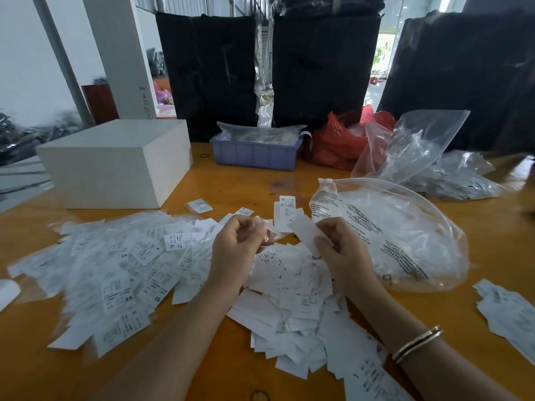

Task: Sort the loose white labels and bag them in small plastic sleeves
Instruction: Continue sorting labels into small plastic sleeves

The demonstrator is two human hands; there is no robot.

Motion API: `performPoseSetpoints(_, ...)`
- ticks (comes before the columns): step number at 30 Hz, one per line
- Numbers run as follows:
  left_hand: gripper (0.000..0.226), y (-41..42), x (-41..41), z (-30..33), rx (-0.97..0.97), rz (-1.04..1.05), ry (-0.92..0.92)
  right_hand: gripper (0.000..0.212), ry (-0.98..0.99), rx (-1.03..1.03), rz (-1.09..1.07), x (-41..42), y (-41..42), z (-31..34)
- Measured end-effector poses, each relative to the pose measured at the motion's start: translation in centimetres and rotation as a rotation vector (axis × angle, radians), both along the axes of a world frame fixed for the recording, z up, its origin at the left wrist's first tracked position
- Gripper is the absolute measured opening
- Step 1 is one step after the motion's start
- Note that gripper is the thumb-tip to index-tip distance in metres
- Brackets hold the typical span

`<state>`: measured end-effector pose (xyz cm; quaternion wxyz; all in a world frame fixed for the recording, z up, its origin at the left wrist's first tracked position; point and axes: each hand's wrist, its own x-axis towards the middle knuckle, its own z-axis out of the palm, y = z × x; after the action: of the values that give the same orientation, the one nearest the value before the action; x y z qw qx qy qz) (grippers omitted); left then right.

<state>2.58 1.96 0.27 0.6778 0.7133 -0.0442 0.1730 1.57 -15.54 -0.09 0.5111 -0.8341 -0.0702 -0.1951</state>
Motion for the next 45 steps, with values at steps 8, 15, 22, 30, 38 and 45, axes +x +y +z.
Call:
performPoseSetpoints(8, 0.024, 0.2, 0.0, -0.3, 0.147, 0.04, -0.047, 0.048, -0.168, 0.217, 0.11, -0.3, -0.2, 0.5)
performPoseSetpoints(15, 0.016, 0.1, 0.1, -0.2, 0.149, 0.074, -0.089, 0.023, -0.094, 0.285, 0.217, -0.9, -0.3, 0.5)
performPoseSetpoints(22, 0.025, -0.1, -0.4, -0.3, 0.363, 0.052, -0.222, 0.03, -0.083, 0.455, 0.145, -0.7, -0.2, 0.9)
performPoseSetpoints(30, 0.021, 0.0, -0.2, -0.5, 0.593, 0.096, -0.354, 0.031, -0.128, 0.266, 0.102, -1.1, 0.2, 0.6)
performPoseSetpoints(38, 0.019, 0.0, -0.1, -0.6, 0.726, 0.106, -0.412, 0.026, -0.423, -0.085, 0.043, -1.3, 0.2, 0.8)
performPoseSetpoints(45, 0.018, 0.2, -0.5, 0.1, 0.797, 0.125, -0.472, 0.018, -0.498, -0.378, -0.015, -0.8, -0.1, 0.5)
